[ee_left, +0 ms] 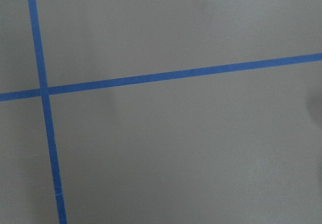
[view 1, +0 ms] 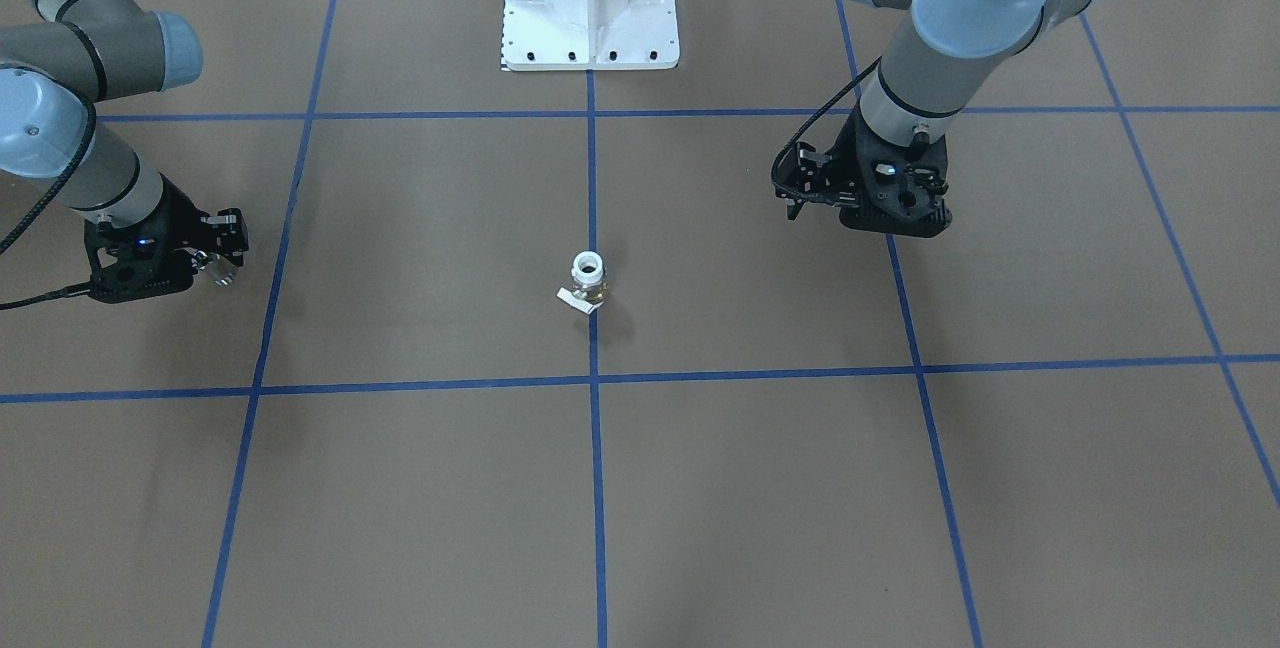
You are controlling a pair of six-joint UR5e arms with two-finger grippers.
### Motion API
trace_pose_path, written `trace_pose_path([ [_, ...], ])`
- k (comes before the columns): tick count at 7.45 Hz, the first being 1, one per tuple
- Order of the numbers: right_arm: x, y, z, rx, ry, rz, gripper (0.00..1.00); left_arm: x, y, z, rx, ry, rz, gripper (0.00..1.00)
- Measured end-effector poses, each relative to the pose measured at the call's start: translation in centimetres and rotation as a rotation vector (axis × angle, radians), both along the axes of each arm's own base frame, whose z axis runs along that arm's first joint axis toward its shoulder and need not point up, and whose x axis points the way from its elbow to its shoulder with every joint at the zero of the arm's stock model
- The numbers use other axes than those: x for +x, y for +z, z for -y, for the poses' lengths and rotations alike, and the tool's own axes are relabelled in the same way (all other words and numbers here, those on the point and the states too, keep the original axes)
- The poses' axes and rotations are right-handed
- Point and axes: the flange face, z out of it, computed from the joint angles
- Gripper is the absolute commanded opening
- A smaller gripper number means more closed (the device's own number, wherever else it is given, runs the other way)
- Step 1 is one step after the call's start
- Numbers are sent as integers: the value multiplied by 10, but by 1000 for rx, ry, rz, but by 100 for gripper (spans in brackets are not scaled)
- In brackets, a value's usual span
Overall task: Assemble PPR valve and pipe with both arms
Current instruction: 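Lower the right gripper onto the small silver fitting and grasp it, then lift the silver fitting with the right gripper and carry it above the valve pipe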
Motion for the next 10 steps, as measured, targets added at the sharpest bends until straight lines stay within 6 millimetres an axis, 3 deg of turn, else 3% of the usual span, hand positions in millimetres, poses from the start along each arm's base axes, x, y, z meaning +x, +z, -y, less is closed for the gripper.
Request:
trace_pose_path([
  [3, -1, 1, 0, -2, -3, -1, 51, 0, 0, 0, 0, 1, 1, 100],
  [4, -1, 1, 0, -3, -3, -2, 42, 0, 0, 0, 0, 0, 1, 100],
  [5, 0, 2, 0, -5, -3, -4, 25, 0, 0, 0, 0, 0, 0, 100],
  [6, 1, 3, 0, -7, -2, -6, 0, 0, 0, 0, 0, 0, 0, 100],
  [8, 5, 2, 1, -4, 0, -2, 0, 1, -1, 0, 1, 0, -1, 100],
  [10, 23, -18, 9, -8, 30, 15, 0, 0, -2, 0, 2, 1, -3, 100],
])
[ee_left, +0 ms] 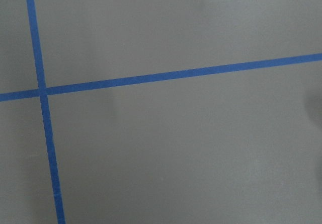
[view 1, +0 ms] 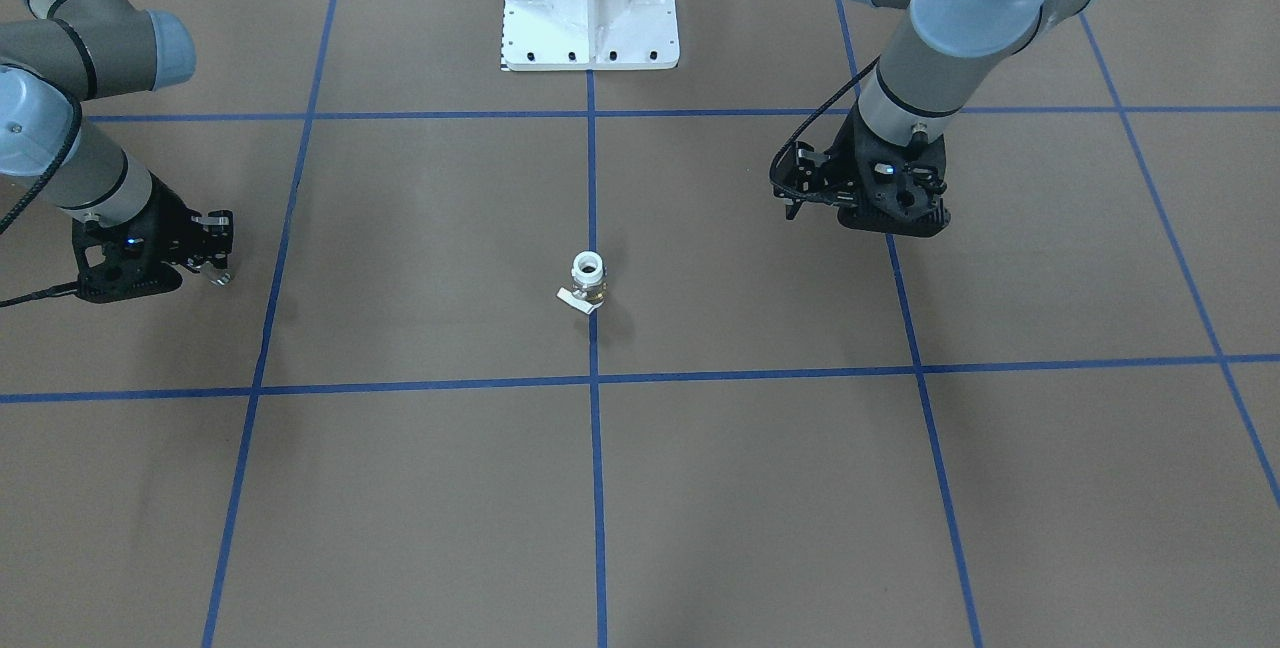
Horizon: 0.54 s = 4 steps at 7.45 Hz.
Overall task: Assemble PPR valve and pipe with both arms
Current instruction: 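Lift the silver fitting with the right gripper and carry it above the valve pipe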
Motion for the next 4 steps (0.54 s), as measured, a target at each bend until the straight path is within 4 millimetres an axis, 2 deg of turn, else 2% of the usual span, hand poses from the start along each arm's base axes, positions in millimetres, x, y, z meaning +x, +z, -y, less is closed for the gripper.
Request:
trace_pose_path([
  [1, 12, -29, 13, -26, 26, 1, 0, -1, 1, 0, 1, 2, 0, 100],
  [2, 17, -75, 34, -56, 52, -4, 0, -3, 2, -1, 7, 4, 0, 100],
  [4, 9, -165, 64, -73, 76, -3, 0, -20, 10, 2, 44, 19, 6, 100],
])
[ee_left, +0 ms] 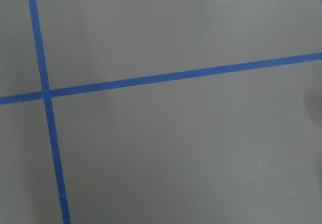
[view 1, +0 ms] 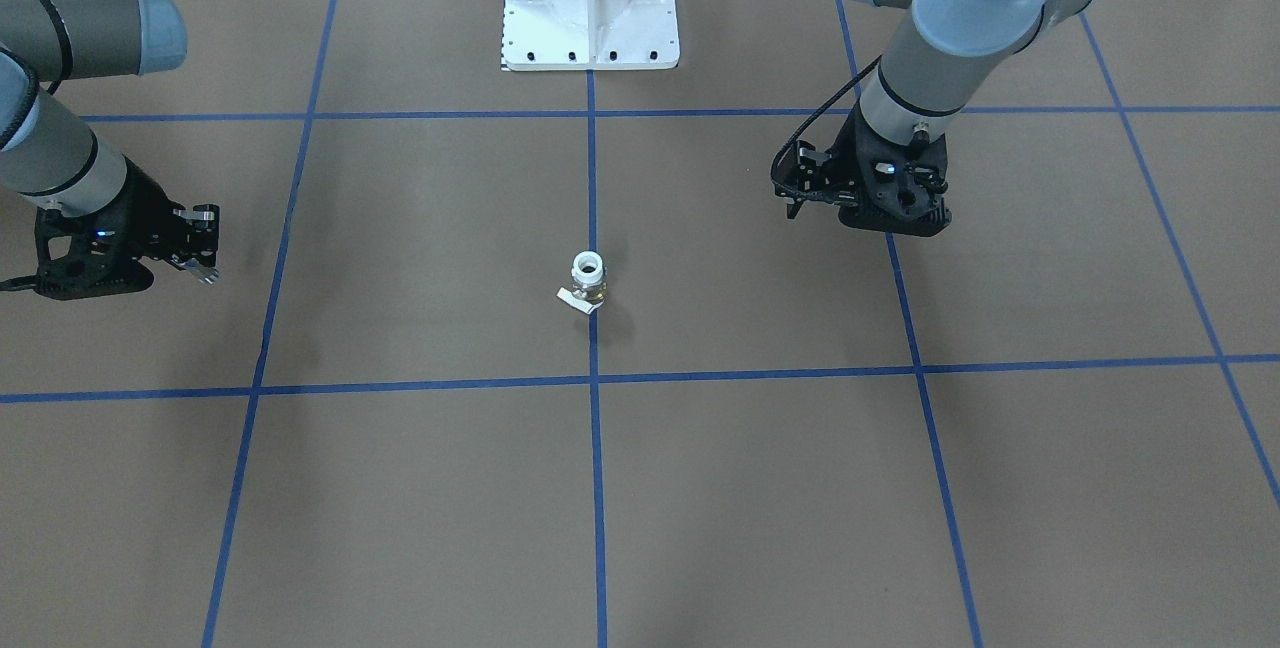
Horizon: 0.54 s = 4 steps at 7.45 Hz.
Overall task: Assemble PPR valve and pipe with both arms
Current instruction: 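Lift the silver fitting with the right gripper and carry it above the valve pipe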
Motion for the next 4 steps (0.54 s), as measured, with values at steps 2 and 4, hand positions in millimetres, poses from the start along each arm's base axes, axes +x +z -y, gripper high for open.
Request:
trace_pose_path([
  [2, -26, -66, 19, -20, 49, 26, 0, -44, 34, 13, 47, 16, 33, 100],
  [4, -91, -133, 28, -91, 91, 44, 0, -102, 82, 18, 67, 47, 51, 100],
])
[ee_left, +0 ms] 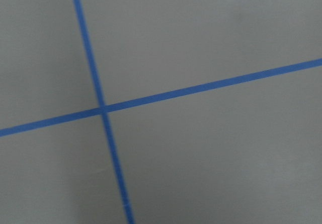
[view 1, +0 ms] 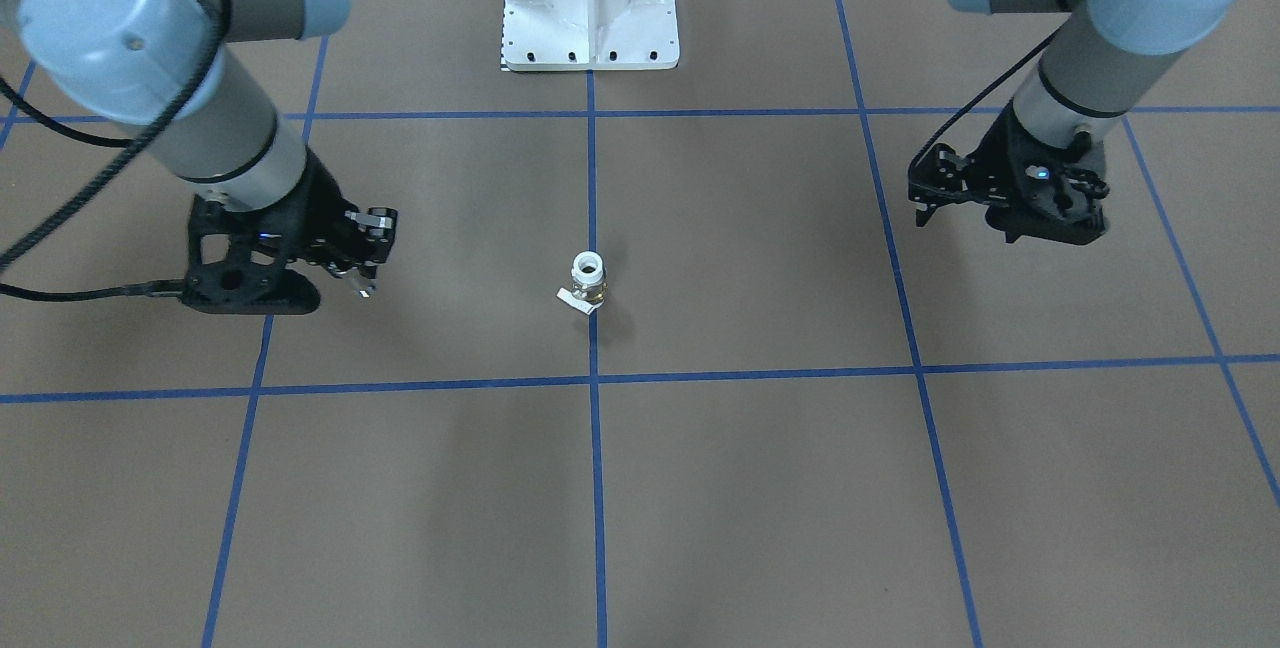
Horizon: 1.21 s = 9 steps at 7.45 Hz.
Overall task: Assemble PPR valve and pipe with both arms
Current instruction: 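Lift the silver fitting with the right gripper and carry it above the valve pipe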
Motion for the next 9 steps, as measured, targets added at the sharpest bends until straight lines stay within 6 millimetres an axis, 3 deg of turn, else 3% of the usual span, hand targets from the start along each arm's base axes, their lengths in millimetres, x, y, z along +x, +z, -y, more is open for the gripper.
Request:
trace_pose_path([
  [2, -66, -59, -10, -59, 21, 17, 0, -42, 41, -4, 6, 35, -7, 100],
  [4, -123, -92, -20, -76, 36, 14, 0, -51, 52, -5, 8, 43, -7, 100],
  [5, -141, -94, -22, -75, 36, 11, 0, -50, 52, -5, 8, 45, -8, 100],
  [9, -174, -75, -27, -74, 22, -13, 0, -47, 45, -4, 16, 46, -14, 100],
])
